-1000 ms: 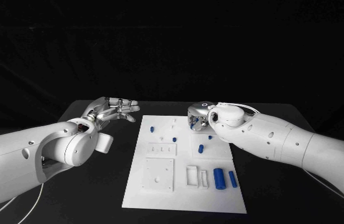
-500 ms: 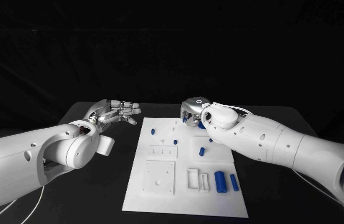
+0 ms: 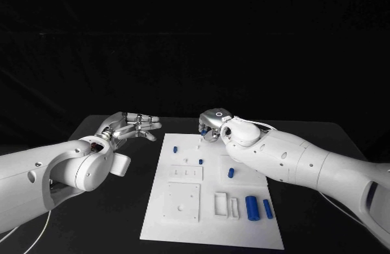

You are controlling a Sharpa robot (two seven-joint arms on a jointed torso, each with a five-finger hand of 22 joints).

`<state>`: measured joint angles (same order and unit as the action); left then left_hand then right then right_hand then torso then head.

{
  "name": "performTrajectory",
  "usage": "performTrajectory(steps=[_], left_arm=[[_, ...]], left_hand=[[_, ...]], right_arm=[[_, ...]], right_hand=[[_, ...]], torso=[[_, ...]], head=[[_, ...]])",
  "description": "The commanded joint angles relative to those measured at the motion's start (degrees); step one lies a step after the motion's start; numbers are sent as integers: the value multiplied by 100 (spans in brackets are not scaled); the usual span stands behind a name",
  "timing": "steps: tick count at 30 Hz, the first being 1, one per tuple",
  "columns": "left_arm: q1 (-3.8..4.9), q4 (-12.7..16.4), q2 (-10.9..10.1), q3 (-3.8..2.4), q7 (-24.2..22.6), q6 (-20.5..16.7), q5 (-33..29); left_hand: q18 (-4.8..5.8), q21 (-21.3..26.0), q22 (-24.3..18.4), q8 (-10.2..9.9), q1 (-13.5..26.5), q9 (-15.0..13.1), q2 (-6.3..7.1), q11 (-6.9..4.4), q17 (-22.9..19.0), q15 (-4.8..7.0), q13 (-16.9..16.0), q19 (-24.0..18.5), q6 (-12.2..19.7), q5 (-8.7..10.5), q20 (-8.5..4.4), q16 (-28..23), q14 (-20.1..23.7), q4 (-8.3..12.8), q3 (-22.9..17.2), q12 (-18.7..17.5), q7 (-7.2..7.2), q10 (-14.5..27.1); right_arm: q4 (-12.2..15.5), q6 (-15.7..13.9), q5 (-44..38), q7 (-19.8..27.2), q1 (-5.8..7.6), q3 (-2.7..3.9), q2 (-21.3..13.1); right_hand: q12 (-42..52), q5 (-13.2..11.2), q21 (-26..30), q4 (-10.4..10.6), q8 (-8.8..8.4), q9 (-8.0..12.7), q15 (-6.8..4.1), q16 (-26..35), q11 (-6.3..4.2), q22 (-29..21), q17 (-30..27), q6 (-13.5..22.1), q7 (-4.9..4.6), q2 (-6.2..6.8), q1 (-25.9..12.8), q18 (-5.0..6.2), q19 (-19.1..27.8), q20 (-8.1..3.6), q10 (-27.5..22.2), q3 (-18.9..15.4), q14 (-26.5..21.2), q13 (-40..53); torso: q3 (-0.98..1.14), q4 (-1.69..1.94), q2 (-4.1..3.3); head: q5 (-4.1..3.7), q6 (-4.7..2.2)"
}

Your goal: Assemble the parts on the task board

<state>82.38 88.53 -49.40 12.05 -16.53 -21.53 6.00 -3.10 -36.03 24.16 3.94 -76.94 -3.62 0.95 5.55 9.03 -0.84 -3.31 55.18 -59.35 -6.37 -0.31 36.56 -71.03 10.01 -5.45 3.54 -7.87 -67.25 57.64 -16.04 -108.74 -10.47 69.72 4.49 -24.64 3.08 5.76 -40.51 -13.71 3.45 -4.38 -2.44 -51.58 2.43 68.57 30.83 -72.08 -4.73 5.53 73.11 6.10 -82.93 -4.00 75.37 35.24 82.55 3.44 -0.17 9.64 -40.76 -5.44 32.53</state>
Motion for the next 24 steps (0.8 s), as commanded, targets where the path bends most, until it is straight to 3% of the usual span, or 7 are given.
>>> performTrajectory(steps=[1,10,17,24], left_arm=[[32,28,17,-7,-33,72,44],[88,55,17,-7,-25,68,66],[113,61,9,-7,-20,65,75],[120,47,4,-7,-18,58,76]], left_hand=[[-33,-23,-6,-11,-9,-3,-29,-1,-6,-9,-4,14,30,9,22,17,23,-3,37,-13,-6,28],[-33,-23,-6,-11,-9,-3,-29,-1,-6,-9,-4,14,30,9,22,17,23,-3,37,-13,-6,28],[-35,-44,-2,-11,-20,-3,-33,0,-30,-10,-4,-2,23,11,24,38,30,12,53,-12,-5,35],[-35,-44,-2,-11,-20,-3,-33,0,-30,-10,-4,-2,23,11,24,38,30,12,53,-12,-5,35]], right_arm=[[-54,-119,-113,17,1,1,49],[-83,-63,-105,64,0,-1,91],[-72,65,-103,75,-2,-5,36],[-19,174,-105,91,-6,-9,-11]], right_hand=[[27,8,12,-10,22,-7,-42,-22,-56,8,-9,-48,1,27,31,55,-31,-13,97,32,10,7],[27,36,109,-26,22,-6,-43,-25,-58,128,-13,-59,3,21,22,52,-72,-14,102,13,8,6],[26,51,184,-46,20,-2,-45,-25,-59,216,-16,-62,4,12,14,49,-99,-17,106,-1,9,5],[26,61,288,-57,21,-2,-45,-27,-59,333,-15,-65,5,5,7,44,-136,-17,107,-8,8,5]], torso=[[-8,49,-21],[-12,97,-57],[-14,81,-64],[-17,88,-68]], head=[[-12,6],[-14,19],[15,29],[17,32]])
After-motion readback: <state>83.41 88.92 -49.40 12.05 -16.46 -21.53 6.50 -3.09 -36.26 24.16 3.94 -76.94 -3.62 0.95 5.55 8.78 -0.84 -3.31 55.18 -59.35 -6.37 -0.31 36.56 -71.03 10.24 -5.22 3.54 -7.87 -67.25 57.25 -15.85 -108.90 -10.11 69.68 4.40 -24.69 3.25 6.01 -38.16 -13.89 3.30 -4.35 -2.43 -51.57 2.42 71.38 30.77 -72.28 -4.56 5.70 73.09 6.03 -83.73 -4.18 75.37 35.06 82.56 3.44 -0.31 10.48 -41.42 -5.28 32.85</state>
